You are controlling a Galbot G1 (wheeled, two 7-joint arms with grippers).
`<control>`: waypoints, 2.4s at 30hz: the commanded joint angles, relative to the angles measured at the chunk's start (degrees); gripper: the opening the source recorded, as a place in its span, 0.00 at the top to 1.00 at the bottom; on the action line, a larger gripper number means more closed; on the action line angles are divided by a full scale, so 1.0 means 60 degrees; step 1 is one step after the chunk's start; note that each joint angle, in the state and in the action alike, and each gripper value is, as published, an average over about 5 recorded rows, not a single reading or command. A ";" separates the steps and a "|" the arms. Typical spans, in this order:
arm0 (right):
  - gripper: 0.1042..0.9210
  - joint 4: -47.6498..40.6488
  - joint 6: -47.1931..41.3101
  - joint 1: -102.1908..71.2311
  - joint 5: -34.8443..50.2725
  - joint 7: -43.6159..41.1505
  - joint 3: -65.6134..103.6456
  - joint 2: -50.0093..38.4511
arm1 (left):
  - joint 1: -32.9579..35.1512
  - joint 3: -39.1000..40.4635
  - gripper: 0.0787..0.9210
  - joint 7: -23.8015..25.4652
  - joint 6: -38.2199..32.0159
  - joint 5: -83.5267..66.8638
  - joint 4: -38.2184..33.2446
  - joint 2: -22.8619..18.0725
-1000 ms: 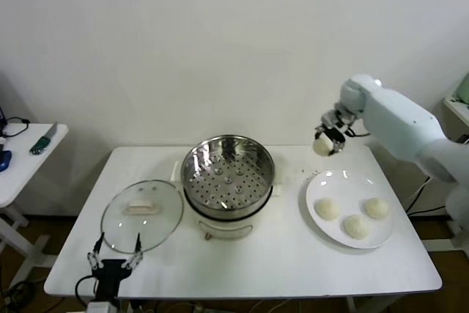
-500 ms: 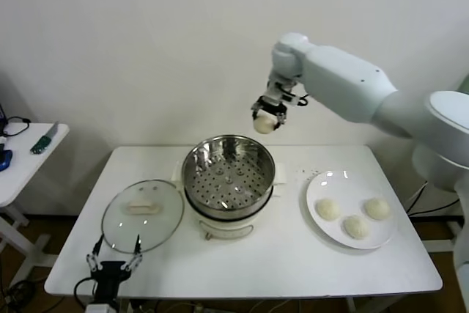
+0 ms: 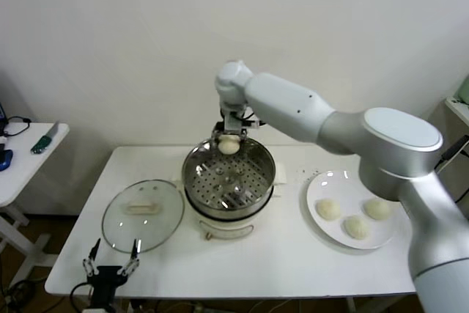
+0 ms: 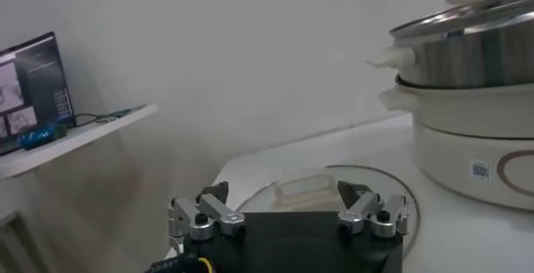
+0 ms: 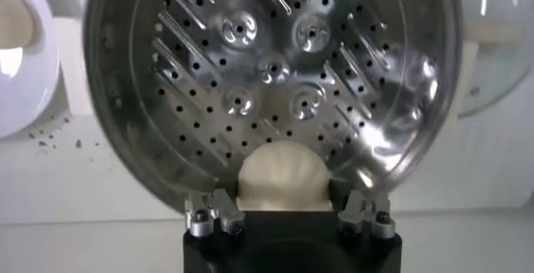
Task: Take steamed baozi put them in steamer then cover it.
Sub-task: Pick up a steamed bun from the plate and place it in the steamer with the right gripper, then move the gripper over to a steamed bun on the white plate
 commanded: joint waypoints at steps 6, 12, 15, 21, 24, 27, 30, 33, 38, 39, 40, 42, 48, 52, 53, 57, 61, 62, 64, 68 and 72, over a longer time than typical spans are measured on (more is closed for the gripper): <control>0.27 -0.0254 0.0286 -0.0949 -0.1316 0.0154 0.0174 0.0418 | 0.0006 -0.0025 0.12 -0.0025 0.0029 -0.0079 0.0046 0.0017; 0.24 -0.0274 0.0133 -0.1150 -0.1383 0.0155 0.0194 0.0378 | 0.0016 -0.0025 0.12 -0.0055 0.0033 -0.0090 0.0104 0.0006; 0.18 -0.0270 0.0110 -0.1190 -0.1478 0.0145 0.0245 0.0386 | 0.0022 -0.0023 0.12 -0.0070 0.0038 -0.0091 0.0104 -0.0004; 0.12 -0.0140 0.0283 -0.1018 -0.1397 -0.0092 0.0461 0.0280 | 0.0042 -0.0032 0.12 -0.0116 0.0083 -0.0091 0.0032 -0.0029; 0.12 0.0043 0.0272 -0.0648 -0.0506 -0.0412 0.0385 0.0046 | 0.0069 -0.0036 0.12 -0.0143 0.0106 -0.0091 -0.0016 -0.0039; 0.12 0.0251 0.0172 -0.0099 0.0534 -0.0650 0.0241 -0.0259 | 0.0089 -0.0041 0.12 -0.0160 0.0129 -0.0090 -0.0043 -0.0040; 0.12 0.0359 -0.0014 0.0533 0.1440 -0.0745 0.0138 -0.0592 | 0.0093 -0.0044 0.12 -0.0172 0.0146 -0.0090 -0.0060 -0.0039; 0.12 0.0422 -0.0578 0.1283 0.2877 -0.0787 -0.0364 -0.1052 | 0.0109 -0.0038 0.12 -0.0179 0.0170 -0.0091 -0.0114 -0.0034; 0.12 0.0691 -0.2674 0.2292 0.6510 -0.0786 -0.1724 -0.2439 | 0.0148 0.0001 0.12 -0.0176 0.0230 -0.0150 -0.0285 -0.0025; 0.12 0.0870 -0.3252 0.2366 0.6871 -0.0787 -0.1837 -0.2824 | 0.0155 0.0013 0.12 -0.0175 0.0244 -0.0165 -0.0319 -0.0027; 0.12 0.1082 -0.3870 0.2410 0.7118 -0.0770 -0.1951 -0.3198 | 0.0163 0.0026 0.12 -0.0173 0.0255 -0.0174 -0.0350 -0.0029; 0.12 0.1782 -0.5265 0.2545 0.7557 -0.0600 -0.2325 -0.4163 | 0.0176 0.0049 0.12 -0.0167 0.0274 -0.0182 -0.0417 -0.0031; 0.12 0.3961 -0.8784 0.2720 0.8551 0.0004 -0.3141 -0.6479 | 0.0165 0.0065 0.12 -0.0163 0.0315 -0.0178 -0.0505 -0.0044; 0.12 0.4312 -0.9595 0.1724 0.8762 0.0165 -0.2854 -0.7582 | 0.0184 0.0079 0.12 -0.0167 0.0315 -0.0143 -0.0512 -0.0067; 0.12 0.4280 -0.9652 0.1419 0.8722 0.0175 -0.2754 -0.7757 | 0.0200 0.0078 0.12 -0.0169 0.0317 -0.0134 -0.0529 -0.0074; 0.12 0.3901 -0.9714 0.0355 0.8412 0.0108 -0.2476 -0.8118 | 0.0304 0.0043 0.12 -0.0178 0.0338 -0.0126 -0.0638 -0.0083; 0.12 0.3311 -0.9546 -0.0716 0.7646 0.0034 -0.1800 -0.8117 | 0.0384 -0.0031 0.12 -0.0194 0.0353 -0.0126 -0.0700 -0.0085; 0.12 0.3172 -0.9498 -0.0973 0.7471 0.0021 -0.1594 -0.8076 | 0.0400 -0.0049 0.12 -0.0200 0.0354 -0.0126 -0.0699 -0.0088; 0.12 0.2876 -0.9354 -0.1460 0.7066 0.0007 -0.1182 -0.7922 | 0.0432 -0.0077 0.12 -0.0210 0.0345 -0.0126 -0.0680 -0.0105; 0.12 0.2338 -0.9088 -0.2202 0.6416 0.0015 -0.0529 -0.7525 | 0.0503 -0.0099 0.12 -0.0220 0.0317 -0.0122 -0.0630 -0.0155; 0.12 0.2096 -0.9034 -0.2641 0.6096 0.0065 -0.0380 -0.7219 | 0.0519 -0.0098 0.12 -0.0237 0.0300 -0.0116 -0.0596 -0.0208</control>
